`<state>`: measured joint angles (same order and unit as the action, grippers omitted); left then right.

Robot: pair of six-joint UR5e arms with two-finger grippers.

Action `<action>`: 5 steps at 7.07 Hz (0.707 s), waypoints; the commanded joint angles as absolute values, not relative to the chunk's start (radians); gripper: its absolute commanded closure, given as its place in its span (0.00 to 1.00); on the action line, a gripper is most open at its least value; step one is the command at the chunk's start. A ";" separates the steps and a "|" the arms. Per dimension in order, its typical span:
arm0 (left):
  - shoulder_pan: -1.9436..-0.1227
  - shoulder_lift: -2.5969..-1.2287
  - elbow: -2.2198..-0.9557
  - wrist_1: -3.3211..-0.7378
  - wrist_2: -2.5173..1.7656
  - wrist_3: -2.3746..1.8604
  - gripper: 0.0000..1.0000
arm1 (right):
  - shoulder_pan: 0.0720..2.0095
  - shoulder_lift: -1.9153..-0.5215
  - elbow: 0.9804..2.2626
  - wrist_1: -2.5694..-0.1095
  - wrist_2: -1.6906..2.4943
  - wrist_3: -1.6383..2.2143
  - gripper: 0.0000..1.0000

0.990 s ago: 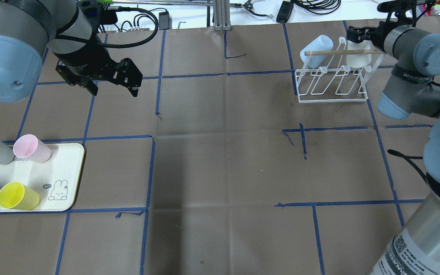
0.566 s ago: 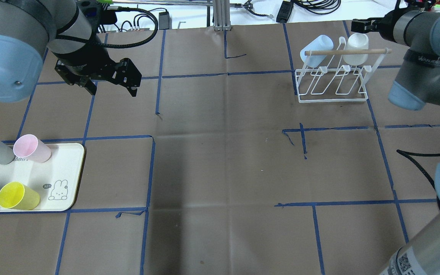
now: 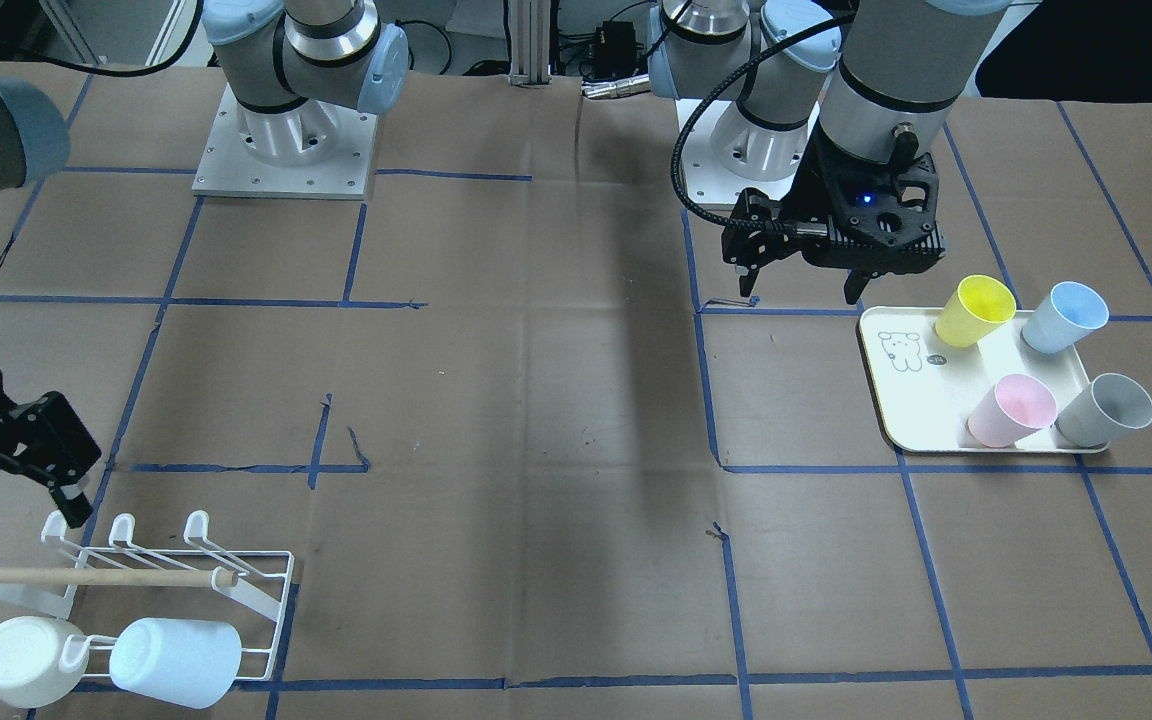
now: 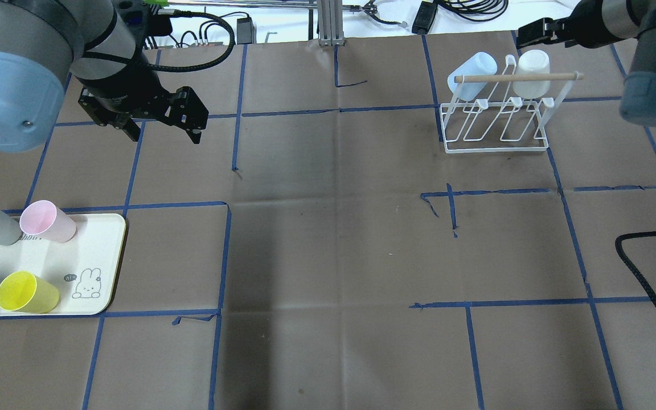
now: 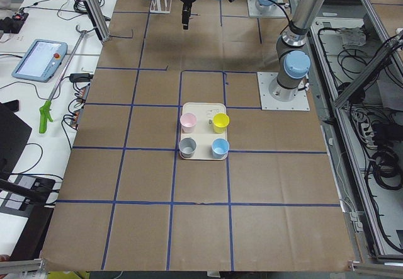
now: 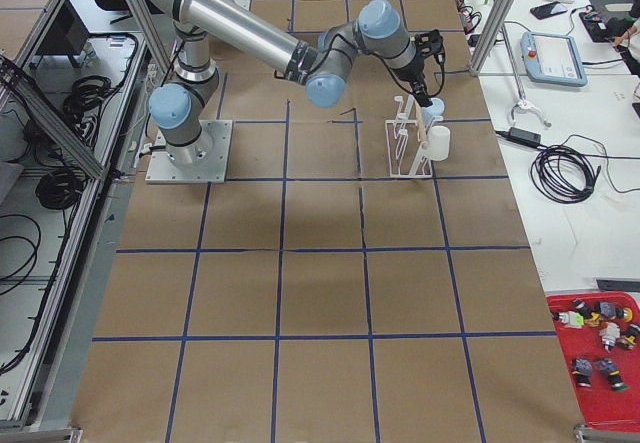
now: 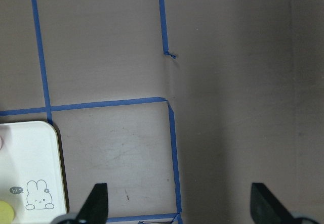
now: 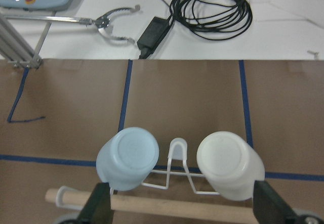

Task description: Transfer IKEA cup to right arm and place on rack

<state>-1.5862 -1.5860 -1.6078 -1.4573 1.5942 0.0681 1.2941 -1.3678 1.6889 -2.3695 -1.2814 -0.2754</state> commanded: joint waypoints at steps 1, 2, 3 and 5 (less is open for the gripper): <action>-1.586 -1.586 -1.609 -1.457 1.592 0.069 0.00 | 1.406 -1.454 1.584 -1.974 -1.370 -0.197 0.00; -1.586 -1.588 -1.609 -1.457 1.592 0.069 0.00 | 1.437 -1.483 1.547 -1.778 -1.399 -0.081 0.00; -1.586 -1.586 -1.609 -1.457 1.592 0.069 0.00 | 1.454 -1.514 1.540 -1.608 -1.404 -0.014 0.00; -1.586 -1.586 -1.609 -1.457 1.586 0.063 0.00 | 1.456 -1.616 1.542 -1.432 -1.480 -0.025 0.00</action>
<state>-1.5861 -1.5869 -1.6091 -1.4573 1.5901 0.0676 1.4514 -1.5582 1.5454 -1.5615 -1.4265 -0.0332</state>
